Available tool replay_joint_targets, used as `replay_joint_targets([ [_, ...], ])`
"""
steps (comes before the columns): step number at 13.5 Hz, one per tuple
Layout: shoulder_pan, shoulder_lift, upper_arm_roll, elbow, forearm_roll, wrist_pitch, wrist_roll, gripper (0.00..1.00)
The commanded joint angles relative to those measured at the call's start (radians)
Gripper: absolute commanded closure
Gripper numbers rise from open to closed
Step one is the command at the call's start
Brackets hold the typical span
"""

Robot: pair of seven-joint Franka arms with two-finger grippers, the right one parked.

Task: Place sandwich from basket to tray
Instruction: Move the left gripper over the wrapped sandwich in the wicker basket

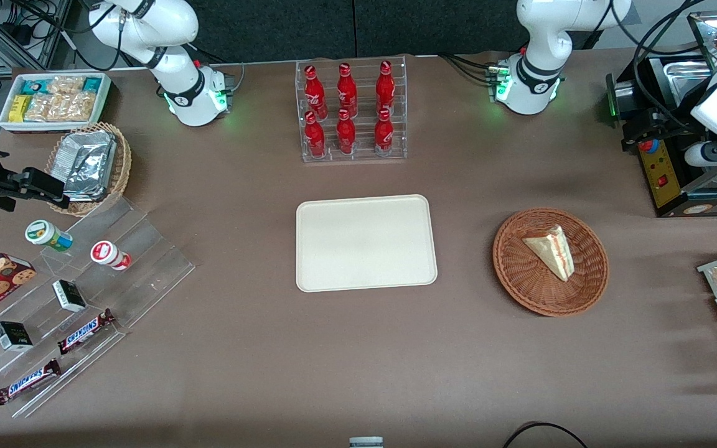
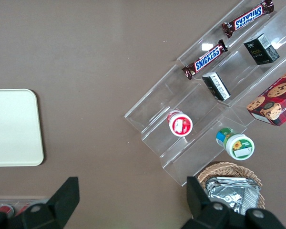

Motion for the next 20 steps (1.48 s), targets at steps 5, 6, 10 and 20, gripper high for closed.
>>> replay_joint_targets([
  [5, 0.001, 0.055, -0.003, -0.016, 0.012, -0.012, 0.02, 0.0],
  [6, -0.001, 0.052, -0.003, -0.059, 0.028, 0.028, 0.017, 0.0],
  [10, -0.007, 0.012, 0.0, -0.325, 0.065, 0.294, -0.053, 0.0],
  [20, -0.015, 0.021, -0.001, -0.724, 0.046, 0.898, -0.617, 0.0],
])
